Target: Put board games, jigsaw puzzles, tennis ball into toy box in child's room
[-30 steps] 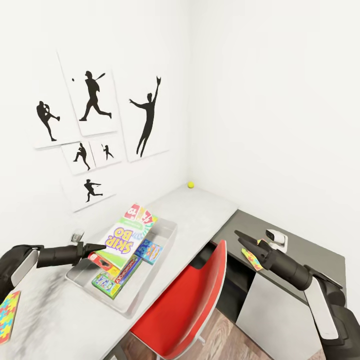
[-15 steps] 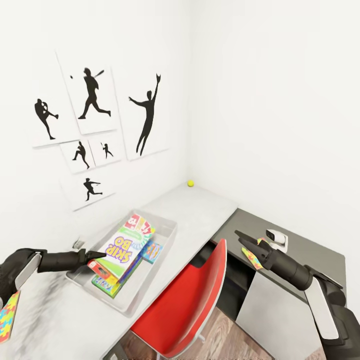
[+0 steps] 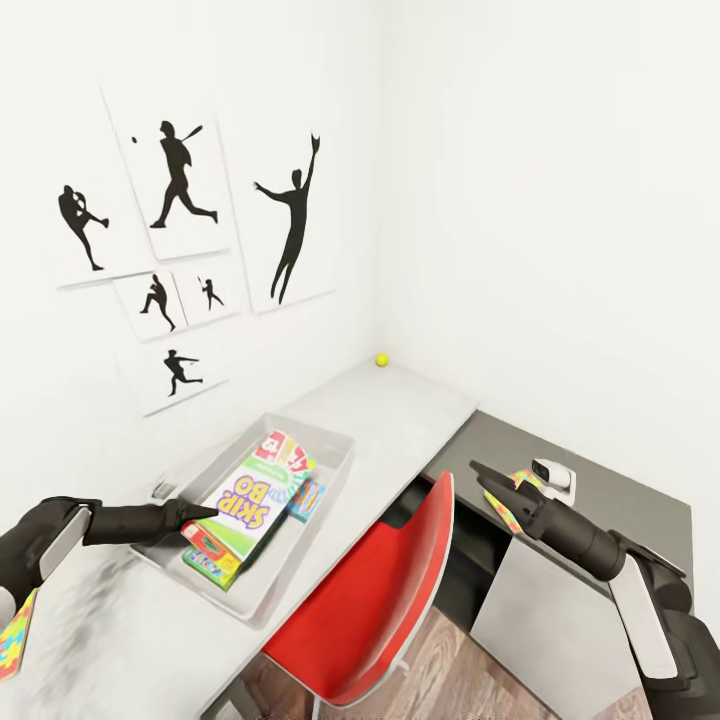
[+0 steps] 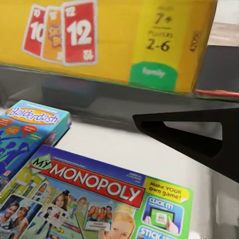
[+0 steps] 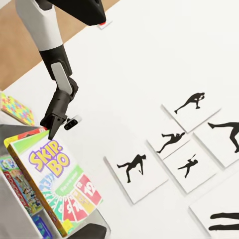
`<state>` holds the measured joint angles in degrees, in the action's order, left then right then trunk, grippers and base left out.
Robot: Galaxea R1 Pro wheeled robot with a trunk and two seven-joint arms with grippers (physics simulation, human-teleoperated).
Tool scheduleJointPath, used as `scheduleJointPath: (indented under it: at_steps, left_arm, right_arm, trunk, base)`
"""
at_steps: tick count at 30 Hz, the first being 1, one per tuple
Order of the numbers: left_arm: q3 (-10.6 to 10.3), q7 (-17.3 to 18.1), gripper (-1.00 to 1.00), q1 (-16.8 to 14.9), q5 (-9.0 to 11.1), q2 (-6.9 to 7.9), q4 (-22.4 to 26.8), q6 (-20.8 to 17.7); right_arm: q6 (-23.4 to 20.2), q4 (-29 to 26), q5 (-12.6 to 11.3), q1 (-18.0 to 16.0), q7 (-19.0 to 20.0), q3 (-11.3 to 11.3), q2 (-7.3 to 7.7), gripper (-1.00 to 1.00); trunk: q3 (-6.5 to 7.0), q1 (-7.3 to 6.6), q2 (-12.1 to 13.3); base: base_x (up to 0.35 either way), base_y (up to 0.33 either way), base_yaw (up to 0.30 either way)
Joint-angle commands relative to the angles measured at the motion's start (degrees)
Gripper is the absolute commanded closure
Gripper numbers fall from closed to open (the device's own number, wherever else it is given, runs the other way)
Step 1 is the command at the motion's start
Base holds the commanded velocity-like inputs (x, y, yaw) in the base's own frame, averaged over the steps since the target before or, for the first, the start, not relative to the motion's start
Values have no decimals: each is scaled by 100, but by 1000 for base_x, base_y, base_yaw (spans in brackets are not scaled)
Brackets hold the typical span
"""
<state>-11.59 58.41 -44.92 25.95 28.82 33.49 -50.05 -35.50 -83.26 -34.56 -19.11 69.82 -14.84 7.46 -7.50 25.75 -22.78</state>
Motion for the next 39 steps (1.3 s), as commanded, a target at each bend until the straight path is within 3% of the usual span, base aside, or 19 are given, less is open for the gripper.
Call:
scheduleJointPath:
  at_steps: [1, 20, 29, 30, 39]
  left_arm:
    - [-28, 4, 100, -8, 33, 1, 0, -3]
    - [-11, 8, 100, -8, 33, -8, 0, 56]
    - [15, 15, 100, -8, 33, 0, 0, 56]
    - [15, 16, -100, -8, 33, 0, 0, 56]
    - [20, 52, -100, -8, 46, 2, 0, 68]
  right_arm:
    - [-46, 1, -25, -5, 5, -1, 1, -100]
    - [-13, -1, -25, -5, 20, -1, 1, -100]
    - [-1, 3, -25, -5, 31, -1, 1, -100]
    - [-1, 3, -25, -5, 31, -1, 1, -100]
    - [-8, 3, -25, -5, 48, -139, 1, -100]
  trunk:
    - [-22, 3, -14]
    - [-200, 3, -14]
    - [-217, 3, -14]
    - [-217, 3, -14]
    - [-218, 3, -14]
  base:
    - [0, 0, 0]
    - [0, 0, 0]
    - [0, 0, 0]
    - [0, 0, 0]
    - [0, 0, 0]
